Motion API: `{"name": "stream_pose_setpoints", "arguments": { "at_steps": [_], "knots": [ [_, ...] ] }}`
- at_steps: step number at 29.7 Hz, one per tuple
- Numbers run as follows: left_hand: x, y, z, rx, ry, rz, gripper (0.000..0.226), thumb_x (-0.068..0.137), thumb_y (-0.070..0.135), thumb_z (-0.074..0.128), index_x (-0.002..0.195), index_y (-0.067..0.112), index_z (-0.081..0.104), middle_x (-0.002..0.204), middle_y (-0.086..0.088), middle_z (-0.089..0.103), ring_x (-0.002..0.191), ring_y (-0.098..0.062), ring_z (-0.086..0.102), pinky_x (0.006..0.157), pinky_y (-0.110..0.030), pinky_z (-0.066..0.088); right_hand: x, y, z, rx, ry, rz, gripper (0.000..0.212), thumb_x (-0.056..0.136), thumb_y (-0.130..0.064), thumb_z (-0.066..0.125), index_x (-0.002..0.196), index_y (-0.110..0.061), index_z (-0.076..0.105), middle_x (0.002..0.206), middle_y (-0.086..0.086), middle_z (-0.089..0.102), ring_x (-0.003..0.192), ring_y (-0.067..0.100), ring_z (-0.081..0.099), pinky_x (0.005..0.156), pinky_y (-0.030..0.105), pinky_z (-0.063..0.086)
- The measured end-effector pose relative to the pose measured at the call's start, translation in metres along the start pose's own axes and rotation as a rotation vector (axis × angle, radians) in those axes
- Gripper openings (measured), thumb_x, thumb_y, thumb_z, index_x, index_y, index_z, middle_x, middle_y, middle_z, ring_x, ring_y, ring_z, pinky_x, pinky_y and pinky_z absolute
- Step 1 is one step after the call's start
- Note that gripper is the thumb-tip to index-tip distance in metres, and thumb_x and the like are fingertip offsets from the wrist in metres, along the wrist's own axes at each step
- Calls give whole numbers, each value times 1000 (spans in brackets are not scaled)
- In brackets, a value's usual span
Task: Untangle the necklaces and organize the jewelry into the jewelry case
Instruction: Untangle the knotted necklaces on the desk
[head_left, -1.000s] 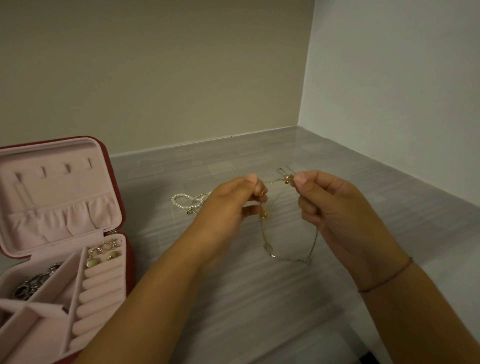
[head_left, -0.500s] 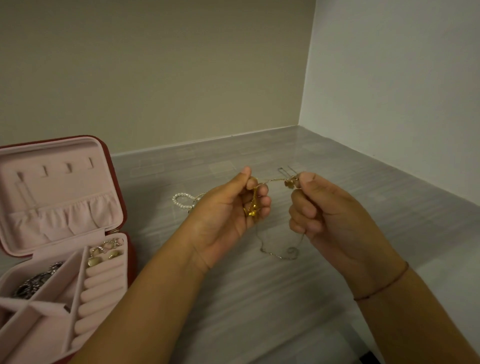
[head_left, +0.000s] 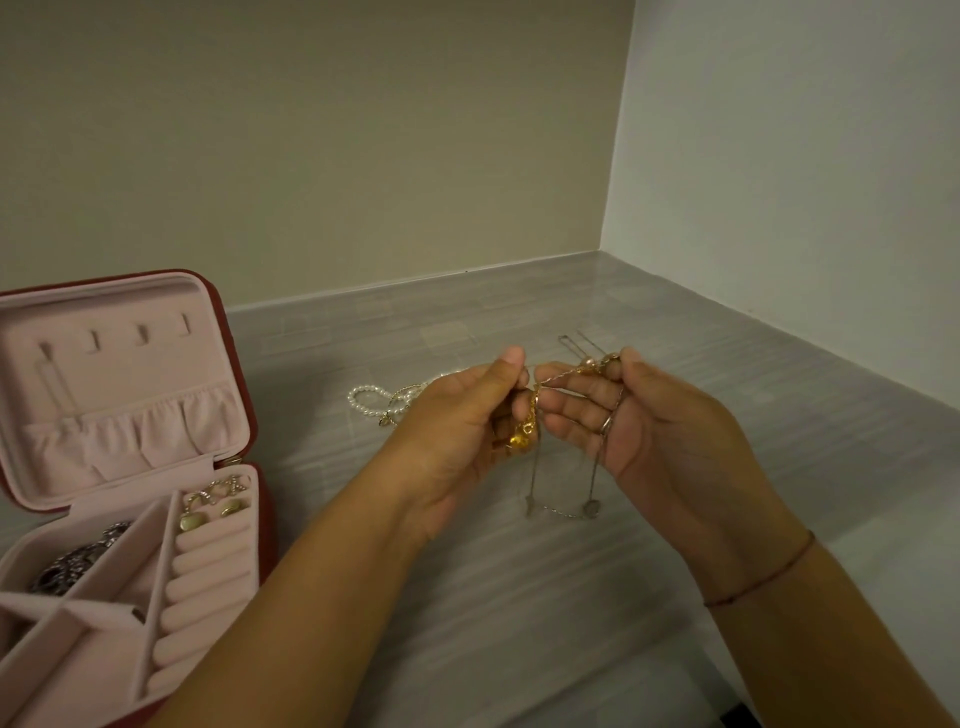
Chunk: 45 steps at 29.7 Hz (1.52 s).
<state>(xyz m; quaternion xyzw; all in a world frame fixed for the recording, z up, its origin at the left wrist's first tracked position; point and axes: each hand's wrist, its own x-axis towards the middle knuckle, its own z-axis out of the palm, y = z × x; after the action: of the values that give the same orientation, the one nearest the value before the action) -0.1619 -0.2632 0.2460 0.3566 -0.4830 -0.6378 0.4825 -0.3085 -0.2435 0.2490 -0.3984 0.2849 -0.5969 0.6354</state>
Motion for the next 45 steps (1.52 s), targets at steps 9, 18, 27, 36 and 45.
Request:
{"name": "stream_pose_setpoints", "arguments": {
  "at_steps": [9, 18, 27, 36, 45],
  "knots": [
    [-4, 1, 4, 215, 25, 88, 33, 96, 35, 48, 81, 9, 63, 58, 7, 53, 52, -7, 45, 63, -24, 42, -6, -4, 2, -143, 39, -36, 37, 102, -24, 25, 85, -6, 52, 88, 14, 71, 66, 25, 68, 54, 29, 53],
    [-6, 4, 5, 215, 95, 186, 33, 98, 31, 45, 78, 8, 57, 62, 3, 62, 53, -7, 55, 56, -20, 45, -9, -2, 1, -383, 141, -138, 30, 101, -20, 34, 74, -15, 45, 75, 5, 61, 43, 10, 31, 44, 19, 30],
    [-7, 5, 7, 102, 128, 134, 33, 100, 28, 42, 84, 1, 54, 65, -5, 71, 54, -13, 67, 48, -17, 49, -10, -2, 1, -410, 104, -105, 29, 101, -22, 33, 79, -8, 46, 58, 8, 58, 40, 10, 25, 38, 19, 21],
    [-8, 7, 5, 38, 103, 18, 27, 98, 31, 44, 81, 11, 50, 57, -3, 66, 46, -12, 60, 47, -19, 42, -13, 6, 1, -450, 110, -147, 28, 101, -21, 33, 81, -6, 44, 57, 8, 60, 37, 9, 27, 37, 17, 24],
    [-9, 6, 6, 221, 61, -16, 30, 100, 35, 41, 79, 15, 47, 64, -1, 67, 35, -8, 32, 46, -18, 34, -11, 4, -4, -569, 238, -299, 28, 101, -22, 33, 78, -11, 44, 55, 5, 57, 38, 6, 34, 37, 15, 28]
  ]
}}
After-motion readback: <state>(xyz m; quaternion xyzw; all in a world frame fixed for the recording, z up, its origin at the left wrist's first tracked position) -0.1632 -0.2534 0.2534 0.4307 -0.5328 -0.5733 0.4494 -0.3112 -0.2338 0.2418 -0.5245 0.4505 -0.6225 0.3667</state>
